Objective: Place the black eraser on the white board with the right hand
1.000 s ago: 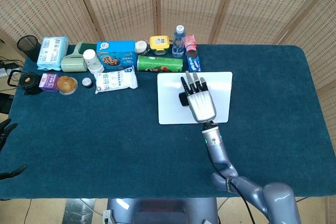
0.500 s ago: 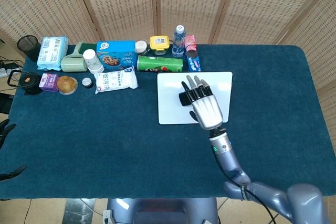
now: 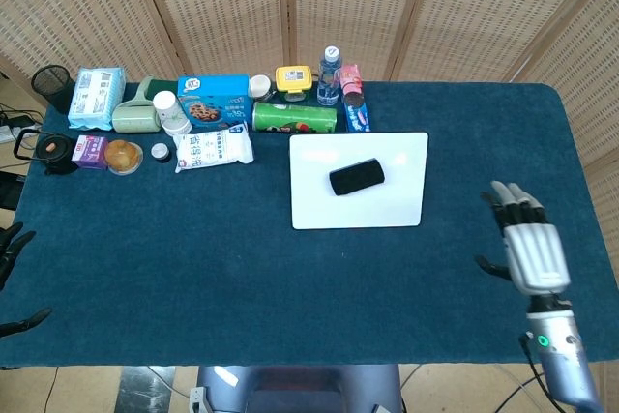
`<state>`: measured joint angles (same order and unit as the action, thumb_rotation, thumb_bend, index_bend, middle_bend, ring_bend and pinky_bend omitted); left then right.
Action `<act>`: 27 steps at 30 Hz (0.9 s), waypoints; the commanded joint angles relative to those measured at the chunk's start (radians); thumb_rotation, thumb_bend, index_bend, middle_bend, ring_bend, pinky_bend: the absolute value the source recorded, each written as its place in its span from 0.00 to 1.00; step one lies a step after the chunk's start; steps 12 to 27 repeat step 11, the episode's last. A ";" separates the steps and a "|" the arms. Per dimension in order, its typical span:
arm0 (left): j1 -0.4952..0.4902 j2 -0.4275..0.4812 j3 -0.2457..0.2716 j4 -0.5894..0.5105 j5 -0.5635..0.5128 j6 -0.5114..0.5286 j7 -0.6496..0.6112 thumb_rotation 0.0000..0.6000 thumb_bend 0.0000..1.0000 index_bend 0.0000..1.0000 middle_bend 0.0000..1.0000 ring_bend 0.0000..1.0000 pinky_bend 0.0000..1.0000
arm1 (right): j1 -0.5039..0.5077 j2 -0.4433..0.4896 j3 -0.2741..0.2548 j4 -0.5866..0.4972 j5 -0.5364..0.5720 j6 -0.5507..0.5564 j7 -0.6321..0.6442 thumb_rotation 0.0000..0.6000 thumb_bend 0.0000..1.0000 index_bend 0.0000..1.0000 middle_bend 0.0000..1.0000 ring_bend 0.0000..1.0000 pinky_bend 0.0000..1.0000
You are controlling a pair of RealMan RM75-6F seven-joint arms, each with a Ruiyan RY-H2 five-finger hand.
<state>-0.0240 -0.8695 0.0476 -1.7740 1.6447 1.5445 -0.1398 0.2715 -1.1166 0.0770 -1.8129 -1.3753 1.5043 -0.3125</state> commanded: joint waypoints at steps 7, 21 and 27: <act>-0.001 -0.010 -0.005 -0.015 -0.007 -0.003 0.041 1.00 0.09 0.00 0.00 0.00 0.06 | -0.166 0.047 -0.072 0.017 -0.036 0.145 0.047 1.00 0.00 0.15 0.07 0.05 0.11; -0.003 -0.014 -0.004 -0.021 -0.010 -0.012 0.057 1.00 0.09 0.00 0.00 0.00 0.06 | -0.187 0.040 -0.067 0.019 -0.051 0.165 0.047 1.00 0.00 0.14 0.06 0.05 0.10; -0.003 -0.014 -0.004 -0.021 -0.010 -0.012 0.057 1.00 0.09 0.00 0.00 0.00 0.06 | -0.187 0.040 -0.067 0.019 -0.051 0.165 0.047 1.00 0.00 0.14 0.06 0.05 0.10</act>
